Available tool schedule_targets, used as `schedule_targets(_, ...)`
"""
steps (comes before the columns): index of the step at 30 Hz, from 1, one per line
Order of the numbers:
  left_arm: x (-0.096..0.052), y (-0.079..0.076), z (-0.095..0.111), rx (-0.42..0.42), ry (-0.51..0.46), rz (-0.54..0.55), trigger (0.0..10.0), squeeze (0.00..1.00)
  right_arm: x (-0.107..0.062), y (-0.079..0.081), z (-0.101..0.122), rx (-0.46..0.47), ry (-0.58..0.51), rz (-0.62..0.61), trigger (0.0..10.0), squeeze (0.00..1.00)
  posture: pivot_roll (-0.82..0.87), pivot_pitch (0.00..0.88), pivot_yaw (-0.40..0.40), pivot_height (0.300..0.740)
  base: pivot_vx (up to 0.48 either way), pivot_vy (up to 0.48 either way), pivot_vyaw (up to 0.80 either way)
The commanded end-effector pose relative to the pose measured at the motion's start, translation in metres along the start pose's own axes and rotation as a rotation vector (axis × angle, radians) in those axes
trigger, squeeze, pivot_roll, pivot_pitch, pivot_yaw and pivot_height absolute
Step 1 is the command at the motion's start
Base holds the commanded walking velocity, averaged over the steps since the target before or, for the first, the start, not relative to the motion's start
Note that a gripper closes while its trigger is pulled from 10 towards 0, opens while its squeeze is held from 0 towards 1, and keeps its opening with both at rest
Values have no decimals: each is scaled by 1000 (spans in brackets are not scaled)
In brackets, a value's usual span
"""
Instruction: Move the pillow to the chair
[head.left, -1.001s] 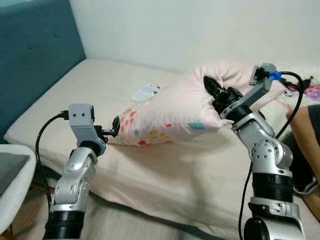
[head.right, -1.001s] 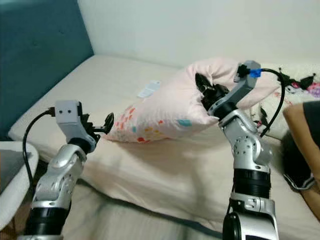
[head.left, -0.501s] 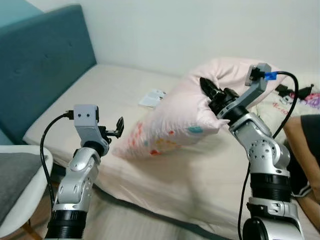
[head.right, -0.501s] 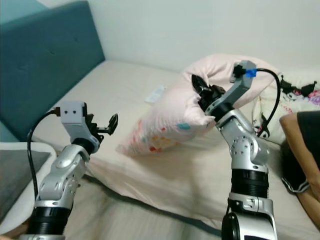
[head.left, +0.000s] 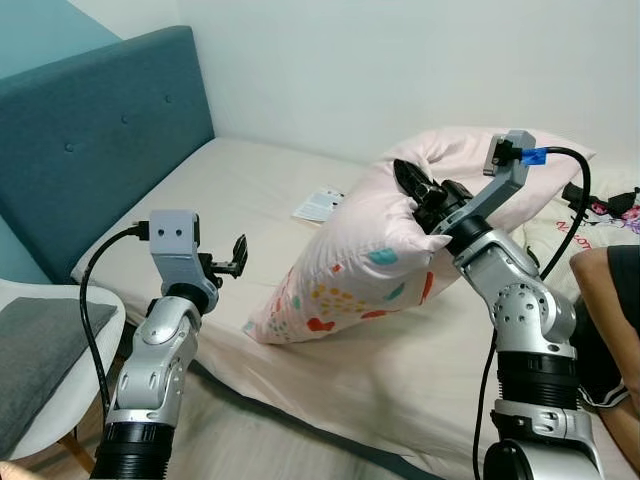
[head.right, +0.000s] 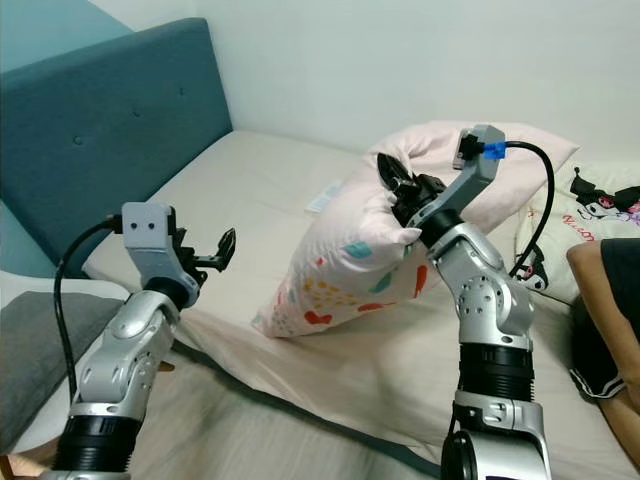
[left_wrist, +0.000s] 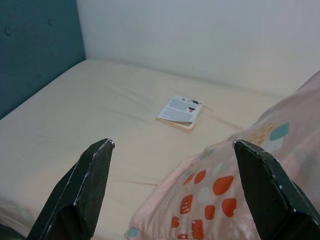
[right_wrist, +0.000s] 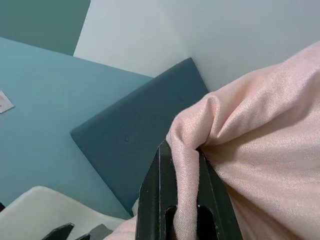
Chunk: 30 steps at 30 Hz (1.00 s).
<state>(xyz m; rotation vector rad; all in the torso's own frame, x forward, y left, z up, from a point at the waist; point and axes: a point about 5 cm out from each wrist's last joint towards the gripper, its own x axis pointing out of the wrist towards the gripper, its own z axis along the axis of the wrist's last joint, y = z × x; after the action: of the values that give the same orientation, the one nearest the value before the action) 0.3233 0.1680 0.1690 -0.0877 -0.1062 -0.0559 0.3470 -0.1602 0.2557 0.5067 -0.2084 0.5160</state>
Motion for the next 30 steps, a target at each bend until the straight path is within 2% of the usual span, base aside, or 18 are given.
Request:
schedule_targets(1,-1,0,-2,7,4,-2,10000,0,4,17,14,-20,-60,79,0,0,-37,5,-1,740,0,0,0)
schedule_targets(7,1,1,0,8,-6,0,10000,0,5,29,14,-30,-82,120,0,0,-39,0,-1,740,0,0,0)
schedule_targets(8,1,-1,1,5,-12,-4,10000,0,5,38,7,-54,-59,162,10000,0,-39,0,-3,740,0,0,0)
schedule_targets(17,1,-5,2,-5,-27,-27,10000,0,0,54,-5,-40,-35,257,10000,0,-39,0,-5,740,0,0,787)
schedule_targets(22,1,-8,3,-23,-36,-47,10000,0,0,69,7,-15,-103,352,10000,0,-37,0,-5,740,0,0,775)
schedule_targets(30,2,-10,10,-28,-59,-61,10000,0,2,83,19,-18,-160,423,10000,0,-34,0,-6,740,0,0,775)
